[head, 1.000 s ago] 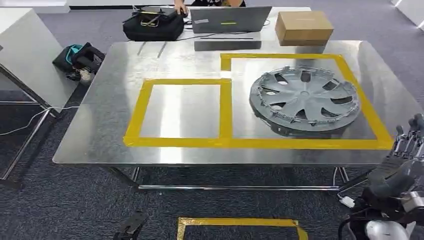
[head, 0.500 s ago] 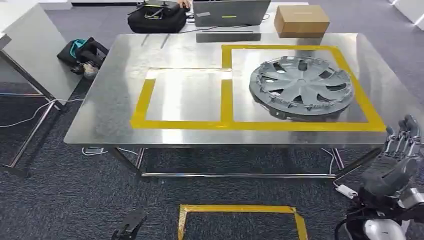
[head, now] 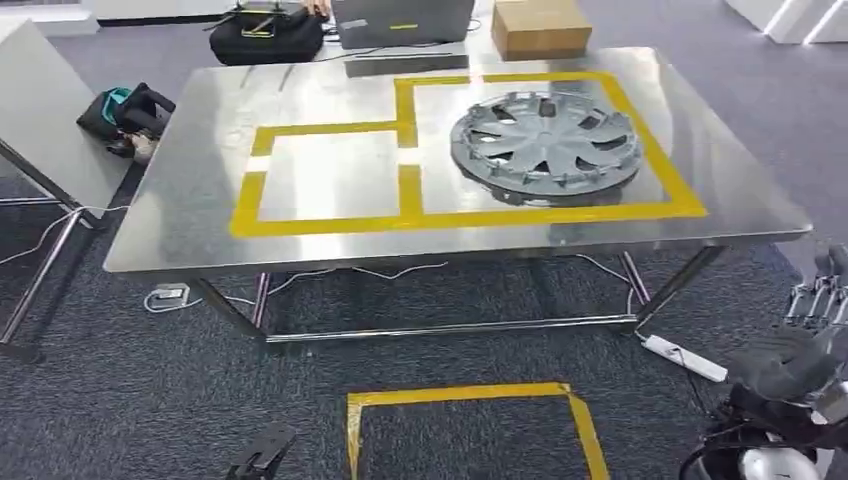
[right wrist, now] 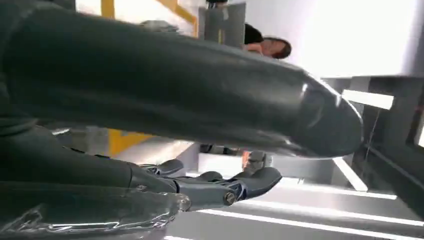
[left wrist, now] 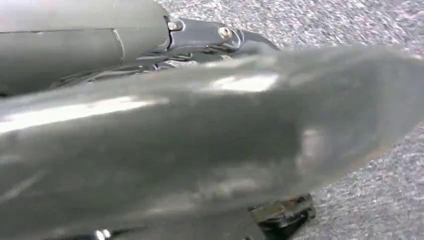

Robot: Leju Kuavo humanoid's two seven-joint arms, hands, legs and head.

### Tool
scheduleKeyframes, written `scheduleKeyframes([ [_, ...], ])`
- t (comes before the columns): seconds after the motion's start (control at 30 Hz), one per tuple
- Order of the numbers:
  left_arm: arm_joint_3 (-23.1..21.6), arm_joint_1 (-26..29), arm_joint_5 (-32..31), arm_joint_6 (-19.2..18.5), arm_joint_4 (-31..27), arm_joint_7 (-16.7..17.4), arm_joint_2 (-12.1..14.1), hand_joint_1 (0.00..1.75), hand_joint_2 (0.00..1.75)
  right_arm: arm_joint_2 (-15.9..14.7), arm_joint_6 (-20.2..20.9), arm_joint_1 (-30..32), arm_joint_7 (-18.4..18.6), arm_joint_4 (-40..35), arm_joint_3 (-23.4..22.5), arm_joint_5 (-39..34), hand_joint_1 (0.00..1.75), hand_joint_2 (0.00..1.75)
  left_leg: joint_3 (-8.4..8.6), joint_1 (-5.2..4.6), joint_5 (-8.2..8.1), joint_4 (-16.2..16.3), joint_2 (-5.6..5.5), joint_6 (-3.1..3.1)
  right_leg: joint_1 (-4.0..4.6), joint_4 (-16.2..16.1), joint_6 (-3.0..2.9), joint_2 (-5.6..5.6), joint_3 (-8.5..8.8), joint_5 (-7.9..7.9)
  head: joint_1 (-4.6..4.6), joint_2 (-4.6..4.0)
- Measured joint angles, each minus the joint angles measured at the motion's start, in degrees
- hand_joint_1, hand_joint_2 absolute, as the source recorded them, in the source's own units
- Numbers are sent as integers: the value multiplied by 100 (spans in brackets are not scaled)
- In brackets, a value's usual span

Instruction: Take the parts from the cabinet and place them on the table.

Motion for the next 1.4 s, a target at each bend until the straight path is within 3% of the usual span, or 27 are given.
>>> scheduleKeyframes([
  [0.03, 0, -3, -4, 2, 0, -11, 2, 0, 0, 19, 0, 14, -2, 0, -24, -6, 0, 0, -37, 29, -159, 88, -175, -57, -4, 2, -67, 38, -33, 43, -19, 0],
  [0.07, 0, -2, -4, 9, 0, -20, 2, 0, 0, 33, 0, 12, 0, 0, -44, -11, 0, 0, -132, 46, -472, 360, -348, -93, -7, 2, -116, 90, -32, 96, -24, 0],
  [0.13, 0, 4, -11, 24, 0, -26, 2, 0, 0, 50, -2, 36, 0, 0, -85, -24, 0, 0, -402, 53, -1021, 1167, -429, -126, 1, 11, -148, 206, -160, 207, -31, 0],
  [0.17, 0, 7, -11, 31, 0, -28, 2, 0, 0, 61, -2, 62, 0, 0, -107, -48, 0, 0, -509, 53, -1141, 1515, -441, -124, 12, 13, -153, 262, -217, 248, -33, 0],
  [0.2, 0, 10, -11, 37, 0, -31, 2, 0, 0, 74, -2, 94, 0, 0, -140, -83, 0, 0, -540, 50, -1136, 1708, -449, -109, 25, 16, -156, 328, -278, 296, -31, 0],
  [0.23, 0, 10, -11, 42, 0, -33, 2, 0, 0, 81, 0, 116, 0, 0, -181, -118, 0, 0, -451, 46, -1008, 1629, -460, -79, 34, 17, -160, 387, -329, 336, -31, 0],
  [0.3, 0, 8, -11, 50, 0, -44, 0, 0, 0, 111, -2, 148, 2, 0, -256, -149, 0, 0, 4, 29, -592, 893, -541, 22, 56, 16, -149, 526, -403, 404, -28, 0],
  [0.33, 0, 5, -11, 52, 0, -48, 0, 0, 0, 120, -2, 155, 4, 0, -293, -166, 0, 0, 282, 15, -444, 435, -683, 93, 48, 16, -143, 586, -427, 431, -31, 0],
  [0.37, 13, 2, -11, 61, 0, -48, 35, 0, 0, 136, -11, 158, 7, 0, -337, -179, 0, 0, 508, -4, -459, 103, -906, 171, 56, 21, -117, 630, -469, 454, -22, 0],
  [0.5, 48, -11, -7, 68, 0, -57, 0, 0, 0, 192, -2, 269, 61, 42, -643, -317, 0, 0, 513, 29, -467, -103, -784, 167, 58, 27, 34, 828, -593, 581, -20, 0],
  [0.53, 63, -12, -7, 72, 0, -66, -13, 0, 0, 214, 48, 310, 79, 81, -768, -345, 0, 0, 508, 72, -424, -137, -691, 174, 55, 91, 32, 700, -664, 513, -33, 0],
  [0.6, 92, 4, -4, 83, 0, -87, -22, 0, 0, 265, 169, 310, 109, 193, -1006, -402, 0, 0, 478, 64, -400, -137, -603, 218, 47, 657, 123, 303, -891, 75, 66, 0],
  [0.67, 112, 44, -2, 98, 2, -90, -17, 0, 0, 365, 271, 351, 216, 410, -1264, -411, 0, 0, 419, 50, -368, -131, -466, 231, 27, 1580, 185, 222, -1251, -364, 65, 0],
  [0.7, 131, 59, -2, 105, 2, -90, -17, 0, 0, 402, 331, 371, 234, 541, -1411, -409, 0, 0, 387, 47, -347, -125, -398, 231, 24, 1792, 206, 218, -1310, -417, 61, 0],
  [0.77, 149, 70, -4, 109, 2, -90, -20, 0, 0, 474, 558, 373, 258, 822, -1738, -413, 0, 0, 340, 39, -315, -115, -289, 219, 23, 1493, 223, 206, -1065, -233, 61, 0],
  [0.8, 155, 69, -7, 109, 2, -90, -24, 0, 0, 514, 658, 377, 256, 945, -1924, -415, 0, 0, 315, 38, -305, -95, -215, 202, 24, 924, 221, 157, -696, 10, 63, 0],
  [0.83, 164, 68, -7, 114, 2, -90, -26, 0, 0, 542, 715, 359, 234, 1025, -2044, -411, 0, 0, 301, 37, -302, -72, -158, 194, 27, 421, 216, 43, -357, 179, 61, 0],
  [0.87, 177, 67, -11, 114, 0, -90, -26, 0, 0, 573, 781, 315, 219, 1126, -2169, -398, 0, 0, 298, -1, -312, -33, -102, 165, 53, 44, 202, -226, -169, 109, 63, 0],
  [0.9, 190, 68, -13, 118, 2, -90, -22, 0, 0, 630, 809, 279, 216, 1226, -2279, -368, 0, 0, 280, -23, -325, -1, -63, 130, 51, 27, 93, -180, -178, 164, 59, 0],
  [1.03, 225, 53, -63, 107, 0, -112, -28, 0, 0, 717, 700, 206, 323, 1918, -2787, 559, 0, 0, 258, 0, -309, 16, 91, 22, 46, 39, -86, 58, -231, 262, 33, 0],
  [1.1, 243, 55, -63, 147, 2, -138, -28, 0, 0, 717, 835, 24, 201, 2764, -3161, 899, 0, 0, 88, 34, -751, 490, -349, -71, 18, 41, -157, 151, -288, 334, 13, 0],
  [1.17, 277, 89, -33, 181, 2, -138, -28, 0, 0, 717, 1029, -228, -144, 3899, -3652, 1140, 0, 0, -283, 60, -1229, 1429, -446, -92, 15, 41, -178, 285, -370, 385, -7, 0],
  [1.2, 306, 101, 20, 197, 2, -135, -28, 0, 0, 715, 1038, -328, -144, 4416, -3890, 1222, 0, 0, -400, 63, -1315, 1715, -459, -91, 14, 42, -169, 352, -400, 405, -9, 0],
  [1.27, 413, 112, 129, 251, 2, -129, -44, 0, 0, 688, 997, -402, -100, 5543, -4383, 1450, 0, 0, -295, 68, -1116, 1565, -469, -76, 11, 48, -149, 440, -426, 423, -9, 0],
  [1.33, 511, 124, 186, 286, 2, -96, -48, 0, 0, 673, 898, -466, 77, 6465, -4722, 1594, 0, 0, 168, 78, -631, 691, -577, -34, 5, 48, -120, 568, -429, 442, -9, 0],
  [1.37, 549, 137, 201, 317, 2, -83, -46, 0, 0, 673, 830, -536, 241, 6926, -4857, 1642, 0, 0, 393, 99, -456, 242, -937, -5, -15, 48, -94, 639, -454, 459, -9, 0],
  [1.4, 584, 152, 214, 341, 4, -74, -46, 0, 0, 671, 800, -616, 350, 7275, -4951, 1670, 0, 0, 454, 131, -474, 41, -1127, 35, 24, 112, -59, 721, -515, 464, -7, 0],
])
